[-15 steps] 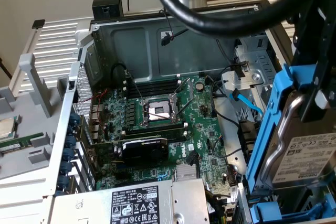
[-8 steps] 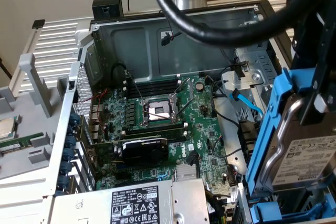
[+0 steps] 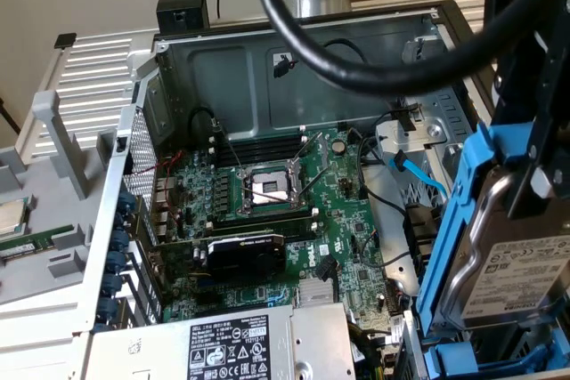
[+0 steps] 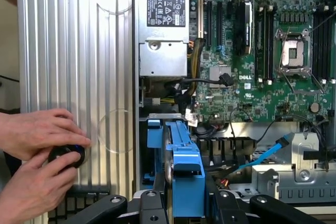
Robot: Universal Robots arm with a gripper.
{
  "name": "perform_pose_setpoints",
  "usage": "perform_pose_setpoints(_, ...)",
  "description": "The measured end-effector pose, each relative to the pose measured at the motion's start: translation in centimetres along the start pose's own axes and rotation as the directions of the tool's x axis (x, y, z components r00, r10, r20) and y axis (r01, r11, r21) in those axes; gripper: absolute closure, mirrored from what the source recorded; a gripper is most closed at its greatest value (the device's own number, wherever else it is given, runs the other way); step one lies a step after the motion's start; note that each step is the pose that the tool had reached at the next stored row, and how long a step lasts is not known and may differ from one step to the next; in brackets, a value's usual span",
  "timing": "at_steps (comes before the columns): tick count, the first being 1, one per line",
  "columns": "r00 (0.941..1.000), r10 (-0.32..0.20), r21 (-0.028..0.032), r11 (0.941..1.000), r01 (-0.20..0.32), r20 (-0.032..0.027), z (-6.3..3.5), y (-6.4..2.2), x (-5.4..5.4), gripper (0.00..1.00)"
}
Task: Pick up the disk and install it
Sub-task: 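Insert the disk into the insertion slot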
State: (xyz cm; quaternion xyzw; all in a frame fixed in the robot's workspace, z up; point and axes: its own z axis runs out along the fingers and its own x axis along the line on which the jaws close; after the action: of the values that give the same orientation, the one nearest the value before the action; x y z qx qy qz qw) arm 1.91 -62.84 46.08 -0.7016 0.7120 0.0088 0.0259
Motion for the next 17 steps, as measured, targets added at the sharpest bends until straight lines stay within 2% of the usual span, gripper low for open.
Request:
perform_pose_setpoints(5, 1.0, 0.0, 0.0001, 1.0, 0.0, 0.0, 0.14, 0.01, -0.35, 0.64)
perform_pose_setpoints(17, 1.0, 0.0, -0.0008, 1.0, 0.0, -0.0002, 0.24, 0.01, -0.35, 0.64)
